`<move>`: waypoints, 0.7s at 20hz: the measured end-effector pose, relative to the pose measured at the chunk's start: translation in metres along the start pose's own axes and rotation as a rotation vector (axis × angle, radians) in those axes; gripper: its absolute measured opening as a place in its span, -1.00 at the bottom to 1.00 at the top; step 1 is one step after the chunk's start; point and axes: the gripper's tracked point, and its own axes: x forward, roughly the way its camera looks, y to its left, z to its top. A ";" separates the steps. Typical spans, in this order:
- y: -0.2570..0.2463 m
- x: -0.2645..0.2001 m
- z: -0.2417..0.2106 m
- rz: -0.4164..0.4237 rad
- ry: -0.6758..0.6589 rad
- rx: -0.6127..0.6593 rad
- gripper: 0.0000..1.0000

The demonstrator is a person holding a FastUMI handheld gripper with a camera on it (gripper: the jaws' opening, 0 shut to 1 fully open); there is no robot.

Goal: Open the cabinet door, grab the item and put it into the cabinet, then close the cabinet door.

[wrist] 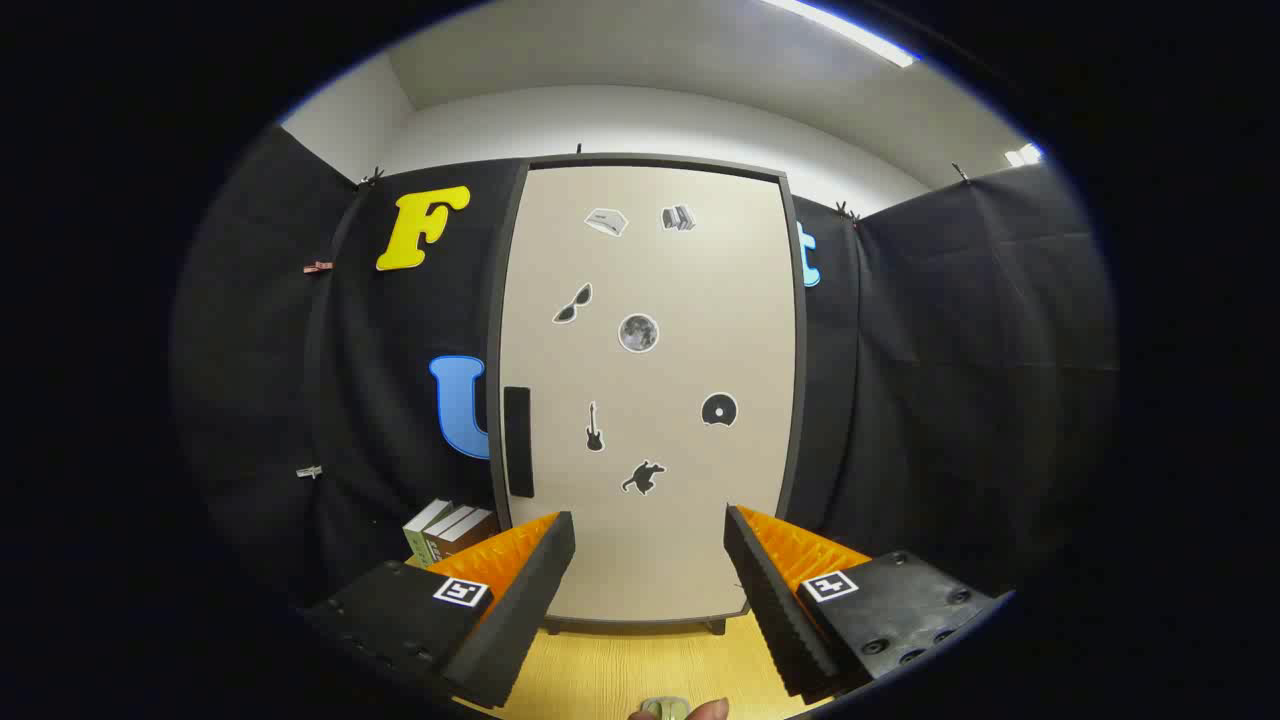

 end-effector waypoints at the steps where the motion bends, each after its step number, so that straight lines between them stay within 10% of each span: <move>1: 0.000 0.000 0.000 0.000 0.000 0.000 0.94; 14: -0.002 -0.005 0.003 0.000 -0.005 0.001 0.94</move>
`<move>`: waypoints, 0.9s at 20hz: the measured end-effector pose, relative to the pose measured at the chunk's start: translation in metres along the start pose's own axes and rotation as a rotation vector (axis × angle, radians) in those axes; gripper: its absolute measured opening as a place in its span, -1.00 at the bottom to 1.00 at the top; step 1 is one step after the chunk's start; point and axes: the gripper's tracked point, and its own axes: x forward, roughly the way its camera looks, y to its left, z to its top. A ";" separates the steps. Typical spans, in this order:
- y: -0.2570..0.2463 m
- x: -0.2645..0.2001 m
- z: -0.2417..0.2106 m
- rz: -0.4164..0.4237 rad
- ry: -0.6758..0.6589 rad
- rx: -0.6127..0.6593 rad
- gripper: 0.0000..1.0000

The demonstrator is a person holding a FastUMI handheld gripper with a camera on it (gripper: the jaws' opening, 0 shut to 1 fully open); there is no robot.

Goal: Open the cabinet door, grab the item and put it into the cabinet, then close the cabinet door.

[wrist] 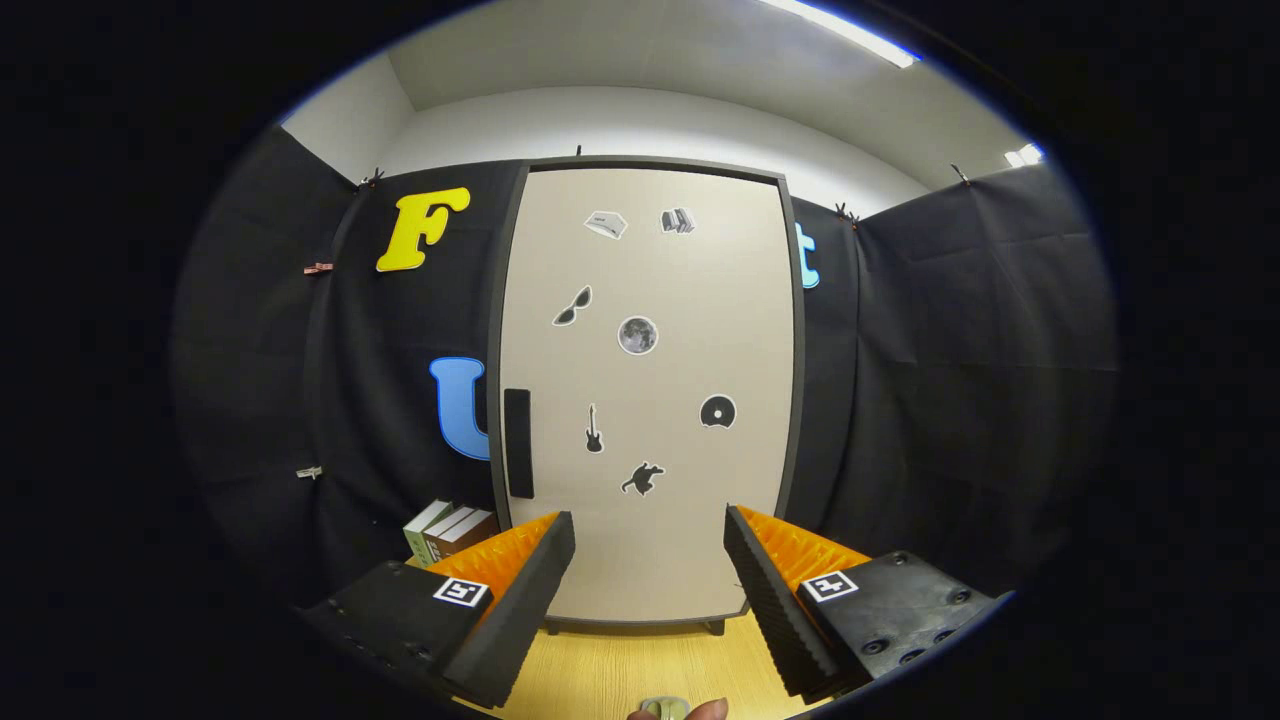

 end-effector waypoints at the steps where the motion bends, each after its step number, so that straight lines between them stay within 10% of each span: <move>1: 0.000 -0.001 0.000 0.000 0.000 0.000 0.94; 18: 0.103 0.087 0.019 0.099 -0.033 0.085 0.94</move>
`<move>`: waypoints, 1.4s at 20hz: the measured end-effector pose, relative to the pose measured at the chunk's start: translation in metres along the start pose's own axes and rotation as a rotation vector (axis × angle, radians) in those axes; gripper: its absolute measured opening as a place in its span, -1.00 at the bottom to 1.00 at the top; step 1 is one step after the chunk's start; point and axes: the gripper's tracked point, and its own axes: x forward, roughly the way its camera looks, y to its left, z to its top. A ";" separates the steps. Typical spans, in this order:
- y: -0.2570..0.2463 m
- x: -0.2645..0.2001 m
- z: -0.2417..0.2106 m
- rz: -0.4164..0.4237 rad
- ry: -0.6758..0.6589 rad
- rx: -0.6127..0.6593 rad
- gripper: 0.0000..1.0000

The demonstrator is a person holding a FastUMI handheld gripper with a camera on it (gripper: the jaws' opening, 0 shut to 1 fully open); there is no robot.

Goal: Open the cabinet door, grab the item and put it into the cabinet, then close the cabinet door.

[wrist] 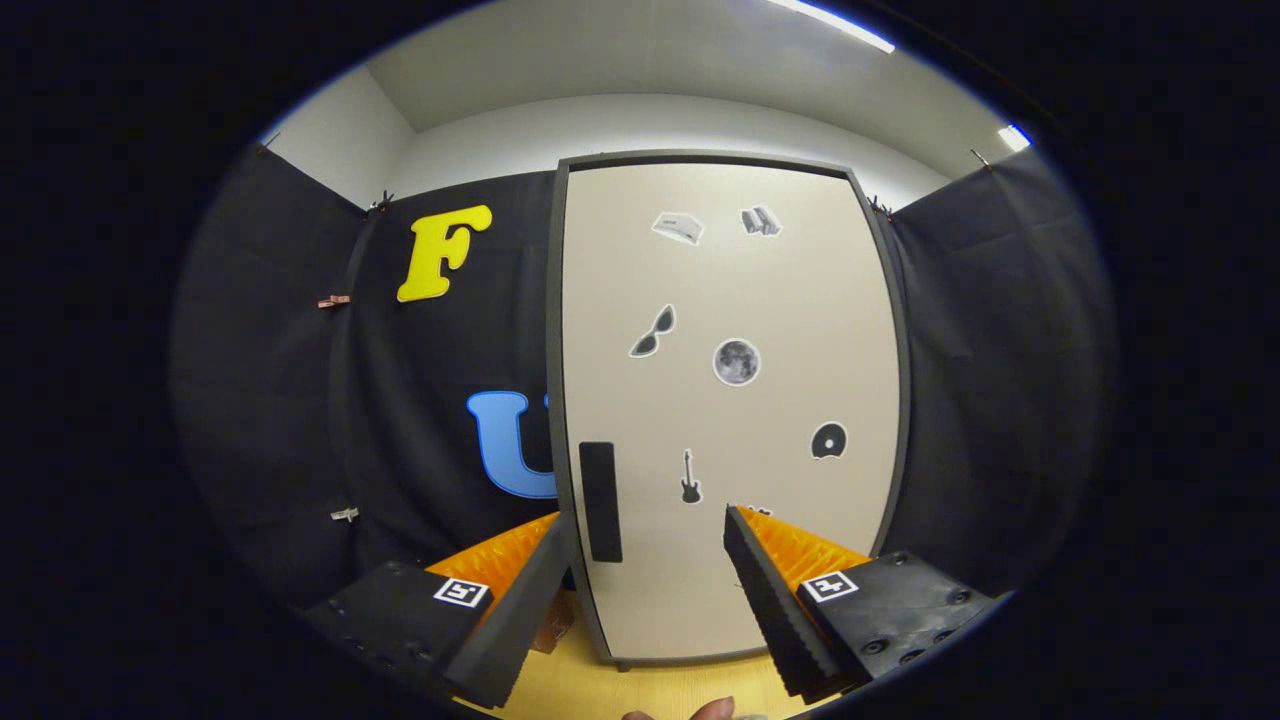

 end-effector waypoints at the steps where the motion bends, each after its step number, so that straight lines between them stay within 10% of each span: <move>1: 0.007 0.012 -0.004 0.003 0.000 -0.002 0.94; 13: 0.028 0.121 -0.047 -0.029 0.028 -0.017 0.94; 19: 0.028 0.132 -0.045 -0.060 -0.009 -0.074 0.29; 20: 0.028 0.137 -0.050 -0.056 0.000 -0.072 -0.15; 22: 0.028 0.134 -0.050 -0.051 0.017 -0.027 -0.39; 28: 0.028 0.118 -0.049 0.003 0.058 -0.023 -0.55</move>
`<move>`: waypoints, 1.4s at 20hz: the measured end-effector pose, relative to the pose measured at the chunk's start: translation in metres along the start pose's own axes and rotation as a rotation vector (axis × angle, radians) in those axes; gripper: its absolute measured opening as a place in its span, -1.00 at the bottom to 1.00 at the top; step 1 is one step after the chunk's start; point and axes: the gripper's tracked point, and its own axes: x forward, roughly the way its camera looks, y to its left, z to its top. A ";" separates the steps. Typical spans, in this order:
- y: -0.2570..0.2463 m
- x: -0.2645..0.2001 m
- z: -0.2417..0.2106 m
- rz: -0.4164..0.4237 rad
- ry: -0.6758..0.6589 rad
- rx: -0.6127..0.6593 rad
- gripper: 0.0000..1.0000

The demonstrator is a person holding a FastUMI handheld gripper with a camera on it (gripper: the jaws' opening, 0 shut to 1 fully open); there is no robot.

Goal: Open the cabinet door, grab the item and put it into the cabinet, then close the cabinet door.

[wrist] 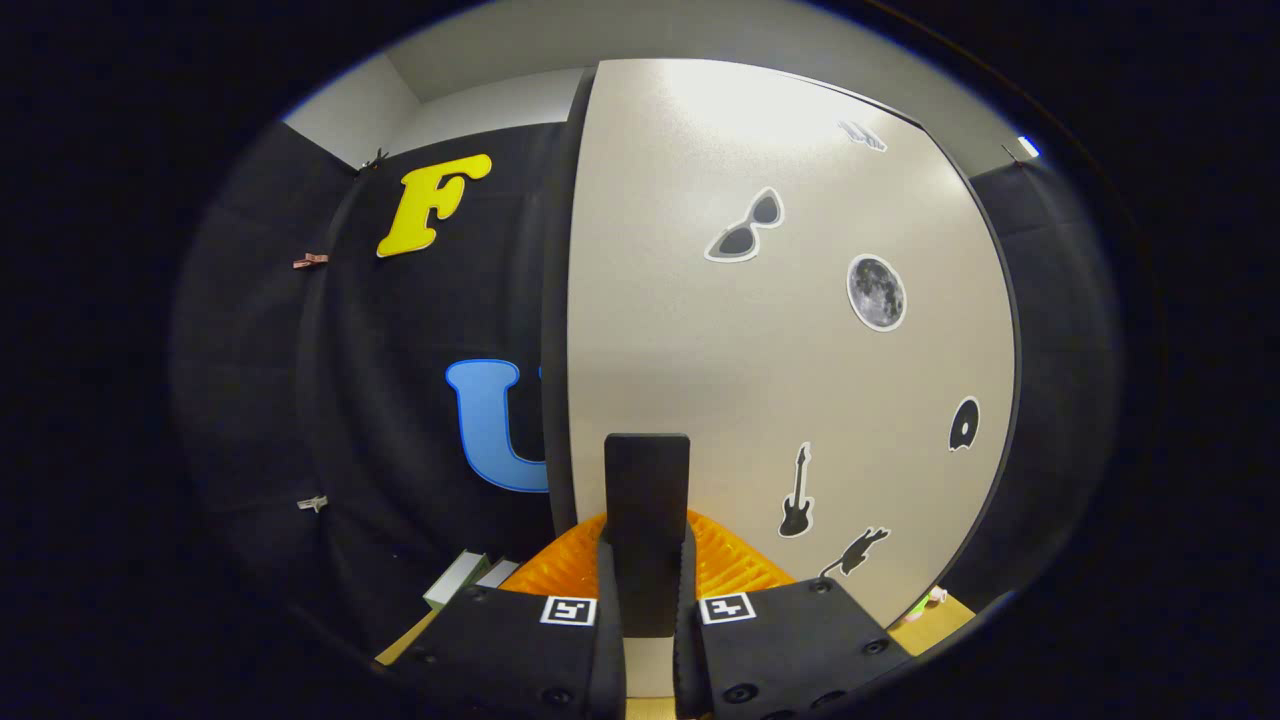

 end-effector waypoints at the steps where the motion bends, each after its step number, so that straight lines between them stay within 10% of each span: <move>1: 0.000 -0.006 0.000 0.013 0.004 0.007 -0.55; 16: -0.061 -0.156 0.015 0.174 0.028 0.020 -0.56; 28: -0.183 -0.240 0.027 0.032 0.004 0.026 -0.60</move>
